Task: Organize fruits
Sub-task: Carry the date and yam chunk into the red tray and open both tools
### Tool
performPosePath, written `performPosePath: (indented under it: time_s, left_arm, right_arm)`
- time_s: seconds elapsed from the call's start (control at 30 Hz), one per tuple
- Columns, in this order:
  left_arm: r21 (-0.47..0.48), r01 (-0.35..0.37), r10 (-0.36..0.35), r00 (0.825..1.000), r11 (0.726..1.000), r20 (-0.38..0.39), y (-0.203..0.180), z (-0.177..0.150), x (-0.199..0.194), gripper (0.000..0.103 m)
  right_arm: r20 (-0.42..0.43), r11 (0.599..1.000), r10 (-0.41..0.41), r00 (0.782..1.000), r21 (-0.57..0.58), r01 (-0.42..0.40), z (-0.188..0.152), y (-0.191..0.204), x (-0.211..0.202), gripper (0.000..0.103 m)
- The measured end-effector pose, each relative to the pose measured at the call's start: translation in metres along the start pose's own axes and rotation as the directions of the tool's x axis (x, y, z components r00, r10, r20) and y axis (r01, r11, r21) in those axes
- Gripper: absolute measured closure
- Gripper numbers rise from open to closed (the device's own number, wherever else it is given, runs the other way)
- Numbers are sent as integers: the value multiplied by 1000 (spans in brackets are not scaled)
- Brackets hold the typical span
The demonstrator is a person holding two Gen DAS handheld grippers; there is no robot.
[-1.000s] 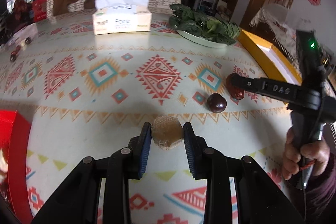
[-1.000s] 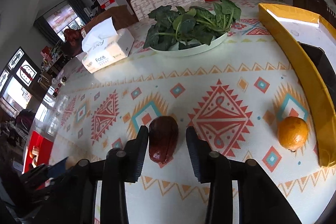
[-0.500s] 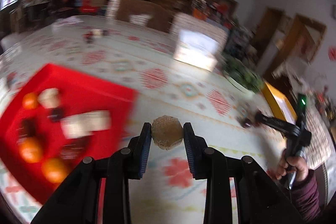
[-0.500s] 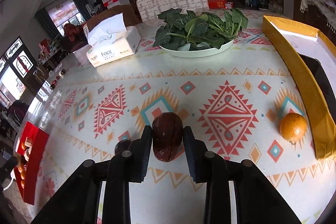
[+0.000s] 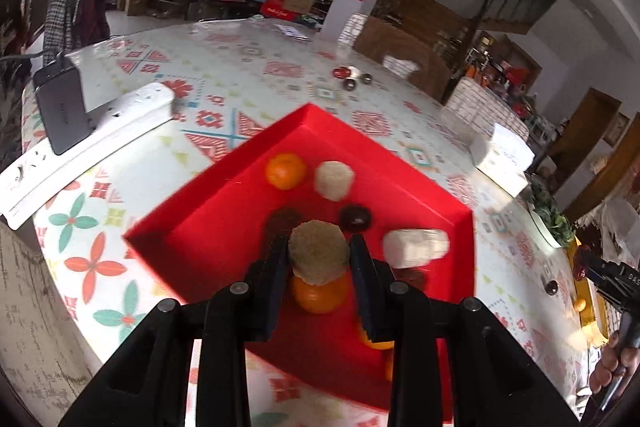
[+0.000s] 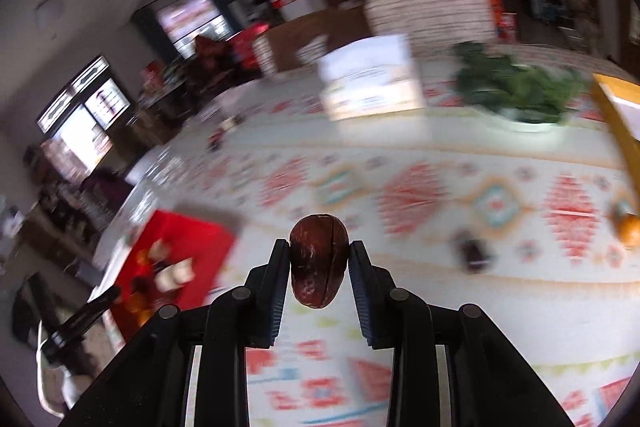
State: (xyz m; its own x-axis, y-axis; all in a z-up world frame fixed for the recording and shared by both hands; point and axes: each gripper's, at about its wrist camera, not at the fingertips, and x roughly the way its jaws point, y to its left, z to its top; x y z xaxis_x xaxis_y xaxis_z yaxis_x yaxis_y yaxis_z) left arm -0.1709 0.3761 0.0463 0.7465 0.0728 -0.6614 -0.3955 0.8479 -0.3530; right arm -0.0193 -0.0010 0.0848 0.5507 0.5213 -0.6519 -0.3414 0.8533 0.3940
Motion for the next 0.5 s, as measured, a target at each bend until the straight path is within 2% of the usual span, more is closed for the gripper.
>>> performPosePath:
  time_s: [0.13, 0.23, 0.5]
  left_arm:
    - [6, -24, 24, 1000, 1000, -4, 13, 4, 6, 73]
    - [1, -39, 39, 999, 999, -7, 22, 5, 9, 73]
    - [-9, -24, 24, 999, 1000, -21, 31, 9, 18, 73]
  right_arm:
    - [-70, 995, 68, 995, -74, -73, -10, 59, 31, 70]
    - [-137, 984, 116, 984, -116, -132, -16, 101, 60, 70]
    - [-246, 958, 147, 958, -205, -200, -21, 183, 128, 70]
